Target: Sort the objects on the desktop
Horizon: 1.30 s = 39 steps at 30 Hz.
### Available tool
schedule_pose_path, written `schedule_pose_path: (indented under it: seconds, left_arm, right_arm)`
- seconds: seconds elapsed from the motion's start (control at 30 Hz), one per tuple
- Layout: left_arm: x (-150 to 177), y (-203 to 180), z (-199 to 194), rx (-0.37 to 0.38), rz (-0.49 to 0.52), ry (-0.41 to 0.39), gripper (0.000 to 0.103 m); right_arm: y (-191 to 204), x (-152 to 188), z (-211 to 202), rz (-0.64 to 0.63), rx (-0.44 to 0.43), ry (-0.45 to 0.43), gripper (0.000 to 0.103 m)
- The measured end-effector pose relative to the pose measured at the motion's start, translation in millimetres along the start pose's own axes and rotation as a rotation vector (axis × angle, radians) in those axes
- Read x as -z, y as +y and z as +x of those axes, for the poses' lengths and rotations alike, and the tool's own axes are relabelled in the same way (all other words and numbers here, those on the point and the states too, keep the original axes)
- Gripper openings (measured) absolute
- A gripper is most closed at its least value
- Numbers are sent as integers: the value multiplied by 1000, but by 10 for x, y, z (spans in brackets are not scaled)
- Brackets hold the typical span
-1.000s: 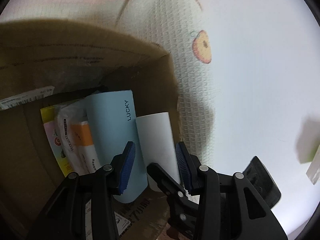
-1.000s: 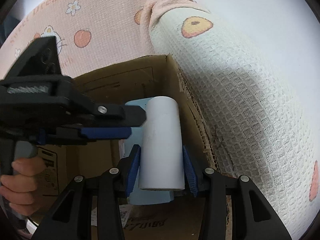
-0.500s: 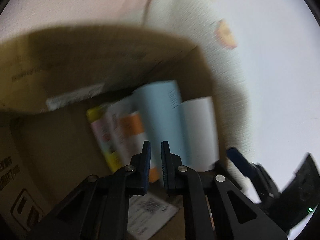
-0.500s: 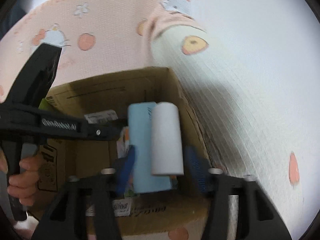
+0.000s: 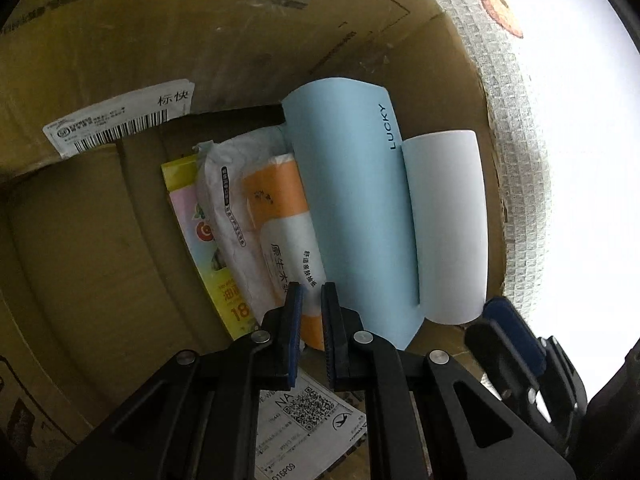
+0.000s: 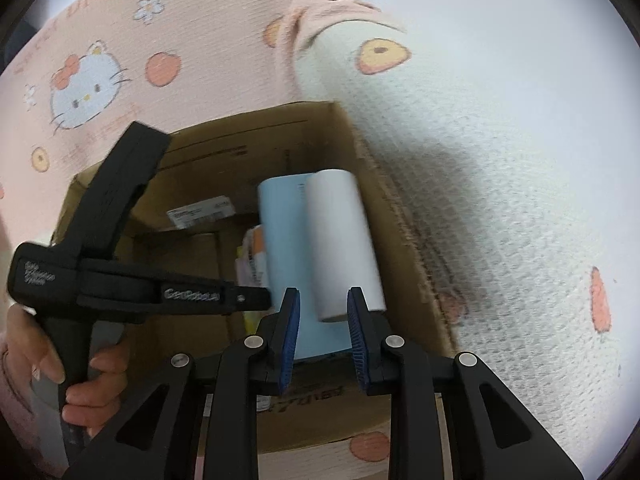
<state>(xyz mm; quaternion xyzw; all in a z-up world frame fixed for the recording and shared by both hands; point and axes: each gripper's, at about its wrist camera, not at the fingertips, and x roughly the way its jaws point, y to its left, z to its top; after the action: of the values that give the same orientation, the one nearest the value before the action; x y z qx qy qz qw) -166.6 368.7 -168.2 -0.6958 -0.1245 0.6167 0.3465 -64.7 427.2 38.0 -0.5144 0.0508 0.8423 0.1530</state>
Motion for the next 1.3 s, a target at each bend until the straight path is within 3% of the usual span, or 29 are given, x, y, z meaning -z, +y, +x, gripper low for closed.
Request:
schedule_pose_path:
  seconds: [0.13,0.2,0.27,0.33,0.4,0.47,0.57,0.6,0.63,0.83,1.03,1.2,1.3]
  left_arm:
    - [56,-49,-88,-67,54,-26,13]
    - [92,-64,-180,-108,76,-43,21]
    - [138,-50,-336,-104,83,-78,41]
    - [187,-45,-494,-105,96,-111,45]
    - [248,-53,-662,-131,122,-141,48]
    - [334,-58,-841,-145,153,-177,50]
    - [481,-40,-1062,-136,199,-218,55]
    - [539,-39,-1131,-144,220,-237,55]
    - [263,-203,-1047,-153,233,-255,56]
    - [835,-261,-1294,-256,391,-397,58]
    - [1008,-229,-1663,-380,440,-521,59]
    - [1228,-324,-1822,-478,503,-589,59]
    - [1306,-355,-1897,-444,494,-620,59]
  right_arm:
    - [-82,-1,-30,44,-39,2,22]
    - [-93,16,-71,64,-64,-10,22]
    - [-74,46,-147,74,-71,-18,22]
    - [-41,68,-225,82,-78,-28,23]
    - [3,86,-297,97,-72,-40,32]
    - [89,106,-401,95,-69,-64,50]
    - [210,151,-540,74,-50,-95,58]
    - [270,166,-571,58,-35,-101,58]
    - [312,177,-583,48,-24,-105,58]
    - [500,277,-653,55,4,-86,59]
    - [682,400,-747,93,34,-91,59]
    - [718,496,-828,131,-22,-84,60]
    - [726,538,-891,130,12,-90,60]
